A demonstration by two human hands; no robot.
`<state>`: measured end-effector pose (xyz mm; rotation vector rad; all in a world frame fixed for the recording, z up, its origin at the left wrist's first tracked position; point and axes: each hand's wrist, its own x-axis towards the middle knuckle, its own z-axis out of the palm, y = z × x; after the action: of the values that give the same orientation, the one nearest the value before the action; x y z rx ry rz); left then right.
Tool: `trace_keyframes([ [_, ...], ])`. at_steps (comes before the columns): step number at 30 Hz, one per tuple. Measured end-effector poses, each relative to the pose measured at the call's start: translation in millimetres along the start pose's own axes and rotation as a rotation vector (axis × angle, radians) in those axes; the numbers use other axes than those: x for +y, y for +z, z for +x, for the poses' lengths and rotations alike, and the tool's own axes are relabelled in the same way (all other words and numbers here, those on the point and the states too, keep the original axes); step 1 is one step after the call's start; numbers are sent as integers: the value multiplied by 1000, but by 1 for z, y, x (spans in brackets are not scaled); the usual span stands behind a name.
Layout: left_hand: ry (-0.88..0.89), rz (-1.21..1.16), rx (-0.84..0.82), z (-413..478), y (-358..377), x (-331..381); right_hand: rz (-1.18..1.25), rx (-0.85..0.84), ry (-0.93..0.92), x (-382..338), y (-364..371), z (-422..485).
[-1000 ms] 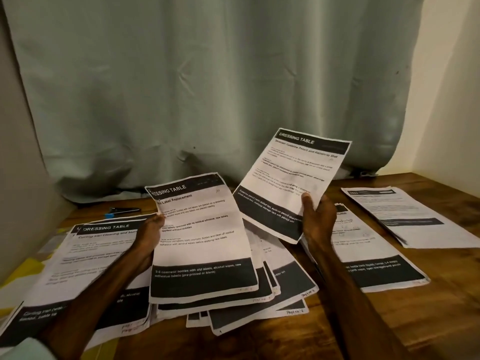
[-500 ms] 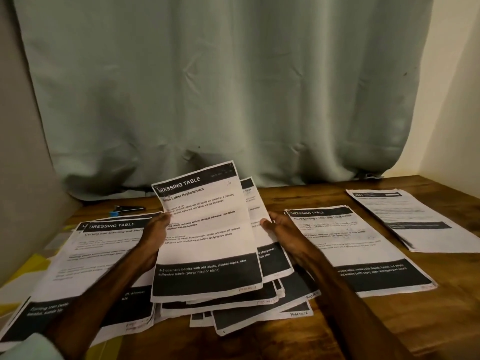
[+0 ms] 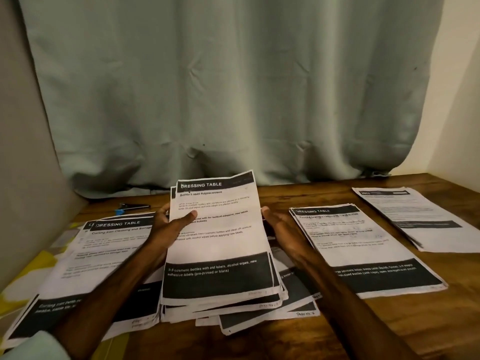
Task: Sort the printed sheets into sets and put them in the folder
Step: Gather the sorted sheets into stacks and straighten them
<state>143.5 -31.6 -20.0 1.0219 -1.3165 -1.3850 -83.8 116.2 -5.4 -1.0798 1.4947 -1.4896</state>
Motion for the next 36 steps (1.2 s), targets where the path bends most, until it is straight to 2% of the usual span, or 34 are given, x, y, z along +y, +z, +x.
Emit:
trace_keyframes([
  [4,-16,-107,-40,-11,3,15,-89,82,-151,-4,-6,-3],
  [9,35,-271,-106,-22,7,35,46,-100,-65,-3,-7,-5],
  [11,83,-320,-78,-25,7,43,38,-122,-114,-6,-5,-8],
  [16,234,-403,-203,-36,11,57,140,40,-262,-11,1,-9],
  [19,268,-320,-277,-45,20,57,174,149,-344,-12,1,-7],
  [22,268,-166,-274,-54,30,50,194,243,-420,-13,0,-6],
  [26,272,-88,-241,-58,36,45,197,309,-453,-9,-2,-4],
  [36,325,-56,-182,-55,33,40,98,265,-437,-1,2,-1],
])
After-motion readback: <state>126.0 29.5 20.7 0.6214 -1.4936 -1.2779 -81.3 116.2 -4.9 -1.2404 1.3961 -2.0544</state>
